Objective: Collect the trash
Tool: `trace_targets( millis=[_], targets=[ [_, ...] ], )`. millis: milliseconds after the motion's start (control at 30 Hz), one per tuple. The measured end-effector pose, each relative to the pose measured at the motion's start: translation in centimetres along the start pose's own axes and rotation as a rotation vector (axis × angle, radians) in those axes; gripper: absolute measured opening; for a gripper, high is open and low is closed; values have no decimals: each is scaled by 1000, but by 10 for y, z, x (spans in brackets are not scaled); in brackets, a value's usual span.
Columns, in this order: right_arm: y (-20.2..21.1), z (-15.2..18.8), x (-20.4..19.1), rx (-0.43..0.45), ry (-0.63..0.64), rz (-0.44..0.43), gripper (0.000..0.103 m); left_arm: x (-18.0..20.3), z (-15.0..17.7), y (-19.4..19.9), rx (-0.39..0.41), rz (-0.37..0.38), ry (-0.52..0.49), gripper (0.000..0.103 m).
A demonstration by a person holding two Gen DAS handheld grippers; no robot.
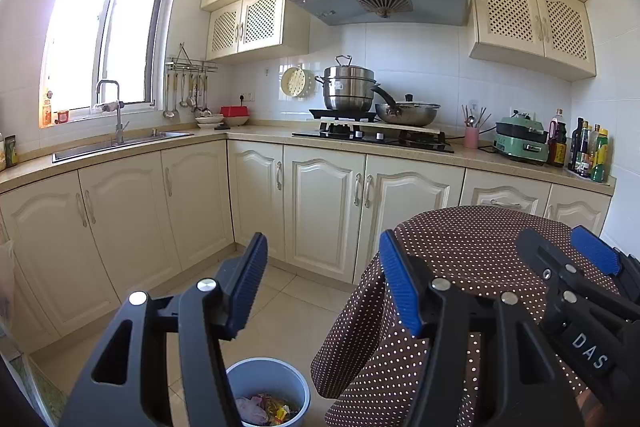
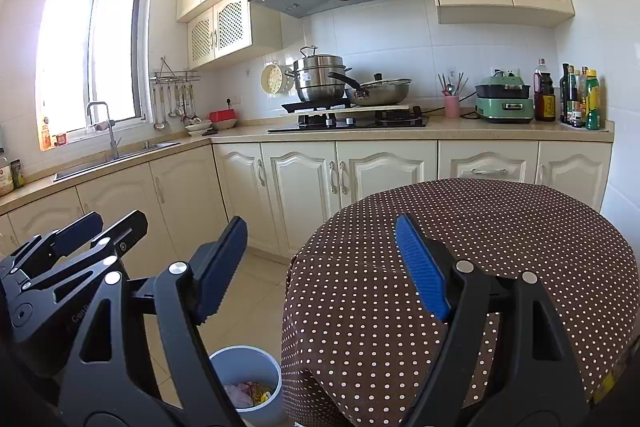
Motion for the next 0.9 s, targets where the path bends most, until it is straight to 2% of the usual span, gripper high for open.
trace_targets(
  millis=[900],
  targets=[
    [-2,3,2,-9,-6,4,77,-2,5,-5,-15,-4,-6,58]
  ],
)
Point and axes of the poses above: each gripper's, at about its wrist camera, not at the fingertips, and y roughly against the way its jaws point, x to its right, z to its underside, the point moved 5 cm from there along -y, roughly the way its jaws point, and after that the axes turned 7 degrees about -x, right-handed, at the moved point
